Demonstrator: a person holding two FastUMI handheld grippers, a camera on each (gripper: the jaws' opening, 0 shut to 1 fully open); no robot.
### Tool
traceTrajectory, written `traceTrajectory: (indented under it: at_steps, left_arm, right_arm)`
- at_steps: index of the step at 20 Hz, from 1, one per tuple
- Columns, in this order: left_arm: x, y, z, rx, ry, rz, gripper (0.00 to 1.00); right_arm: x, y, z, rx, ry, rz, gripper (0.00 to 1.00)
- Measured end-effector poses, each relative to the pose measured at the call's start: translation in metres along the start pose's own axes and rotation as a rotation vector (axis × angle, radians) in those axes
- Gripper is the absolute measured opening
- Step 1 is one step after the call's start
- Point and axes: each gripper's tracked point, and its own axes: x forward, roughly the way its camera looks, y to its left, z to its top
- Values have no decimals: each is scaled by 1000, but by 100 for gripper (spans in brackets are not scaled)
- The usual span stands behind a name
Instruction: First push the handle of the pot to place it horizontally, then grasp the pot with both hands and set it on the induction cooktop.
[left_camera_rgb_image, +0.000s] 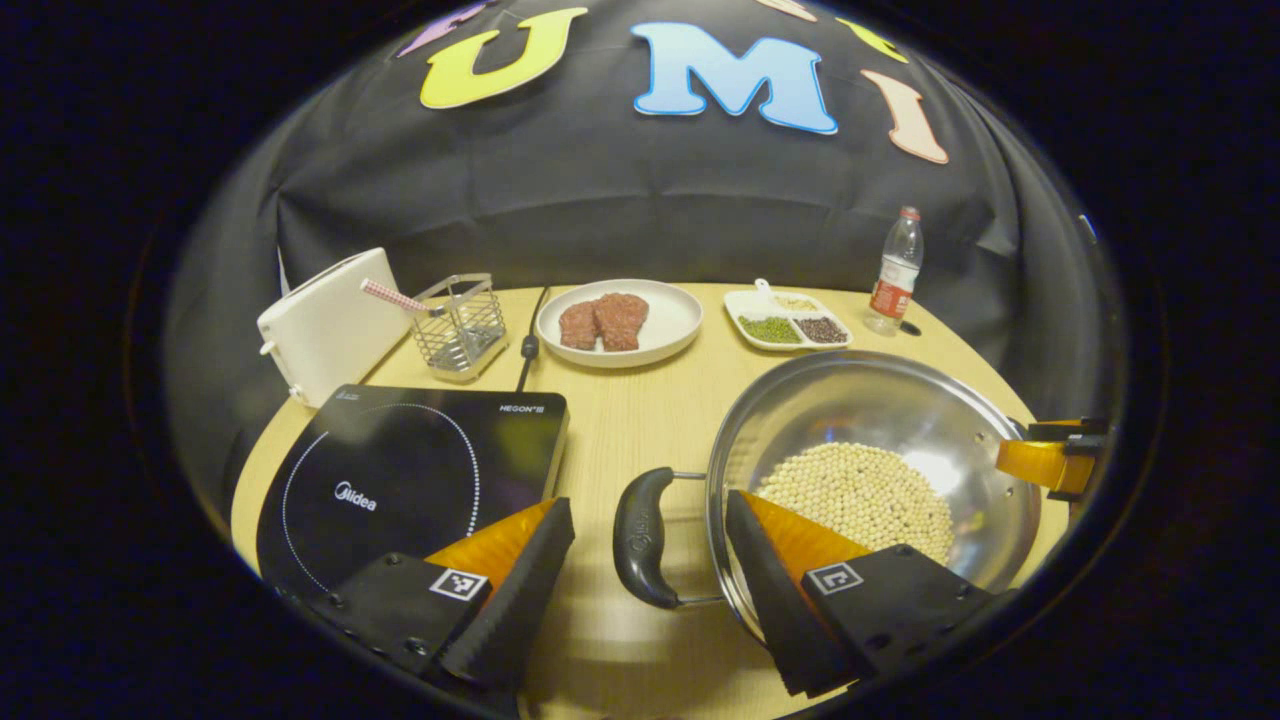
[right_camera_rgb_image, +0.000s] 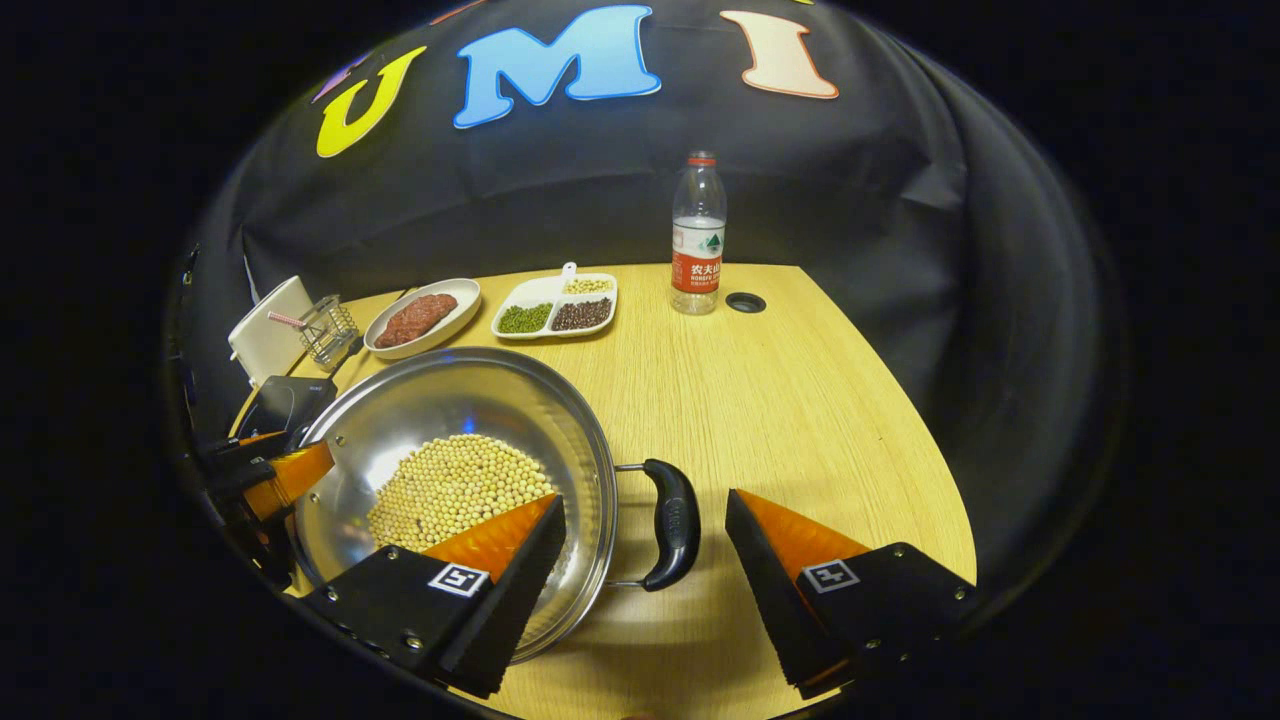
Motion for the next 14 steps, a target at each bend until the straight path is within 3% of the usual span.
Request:
traceTrajectory:
  at_steps: [3,4,5,6,7,9,10,12,13,14]
  left_arm:
    - [11,-2,-5,24,32,-6,100]
    - [12,-2,-8,31,45,-1,100]
    - [15,-4,-8,29,46,-7,95]
    - [15,-6,-8,26,48,-10,99]
    - [16,-8,-7,23,45,-16,94]
    - [16,-14,-7,27,48,-18,90]
    - [16,-12,-8,30,51,-16,77]
    - [15,-13,-8,22,49,-24,76]
    - [14,-12,-7,18,50,-30,70]
    - [16,-13,-7,13,49,-34,72]
  right_arm:
    - [8,-4,-7,-11,27,-14,96]
    - [11,-6,-8,-14,36,-21,87]
    - [12,-4,-8,-9,41,-15,83]
    - [12,-4,-8,-7,42,-10,79]
    - [14,0,-6,-2,46,4,79]
    - [16,1,-5,-12,42,-2,63]
    - [15,1,-4,-6,43,-1,61]
    - [15,3,-5,-16,52,11,57]
    - [16,3,-4,-29,55,6,56]
    - [15,2,-5,-45,61,2,46]
